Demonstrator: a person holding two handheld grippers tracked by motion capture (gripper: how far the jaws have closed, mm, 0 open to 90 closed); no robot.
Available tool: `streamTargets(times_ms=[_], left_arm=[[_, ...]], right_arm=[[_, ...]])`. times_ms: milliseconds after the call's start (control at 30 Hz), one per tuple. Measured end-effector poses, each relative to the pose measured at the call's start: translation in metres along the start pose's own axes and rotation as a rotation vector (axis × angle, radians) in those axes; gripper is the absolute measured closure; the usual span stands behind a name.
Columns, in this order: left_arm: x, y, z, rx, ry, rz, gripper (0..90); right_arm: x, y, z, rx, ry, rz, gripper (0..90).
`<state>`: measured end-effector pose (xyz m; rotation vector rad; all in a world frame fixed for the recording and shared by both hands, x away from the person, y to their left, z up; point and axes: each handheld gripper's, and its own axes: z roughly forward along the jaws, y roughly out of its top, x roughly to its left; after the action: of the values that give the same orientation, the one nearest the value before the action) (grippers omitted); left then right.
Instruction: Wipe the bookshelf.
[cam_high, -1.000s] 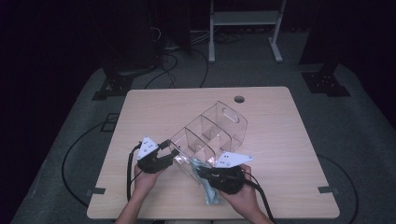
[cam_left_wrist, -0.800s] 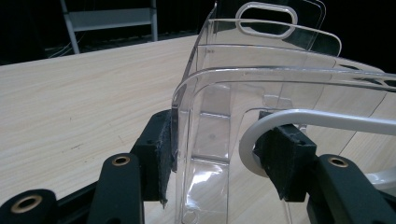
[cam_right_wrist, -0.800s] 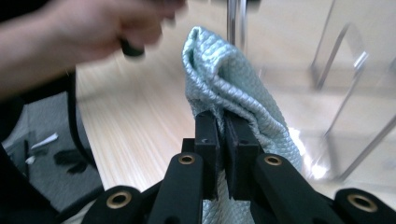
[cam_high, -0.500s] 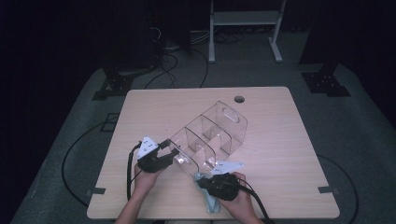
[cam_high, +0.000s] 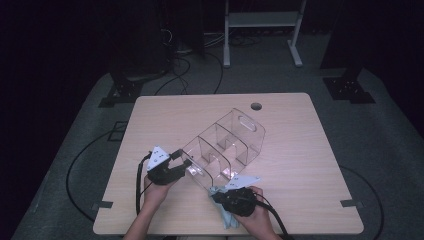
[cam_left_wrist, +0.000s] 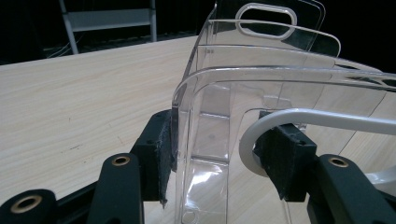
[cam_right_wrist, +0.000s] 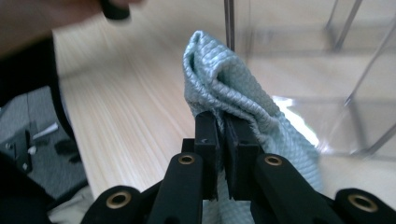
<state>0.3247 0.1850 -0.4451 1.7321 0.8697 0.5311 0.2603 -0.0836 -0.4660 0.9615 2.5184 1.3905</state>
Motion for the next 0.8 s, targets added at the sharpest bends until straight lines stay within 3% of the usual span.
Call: streamTargets(times_ms=[100,367,600,800], left_arm=[[0.000,0.000,0.000,0.000,0.000,-0.005,46.8],[0.000,0.000,0.001,0.003,0.005,0.006,46.9],[0.001,0.001,0.001,0.002,0.002,0.000,47.0],[0.000,0.001,0.001,0.006,0.002,0.010,47.0]], right_arm=[[-0.001,0.005,-0.009,-0.033,-0.008,0.006,84.1],[-0.009,-0.011,0.014,0.052,0.007,0.047,84.0],[-0.003,-0.001,0.003,-0.002,0.019,0.033,84.0],[-0.005,-0.008,0.013,0.033,0.026,0.047,83.8]])
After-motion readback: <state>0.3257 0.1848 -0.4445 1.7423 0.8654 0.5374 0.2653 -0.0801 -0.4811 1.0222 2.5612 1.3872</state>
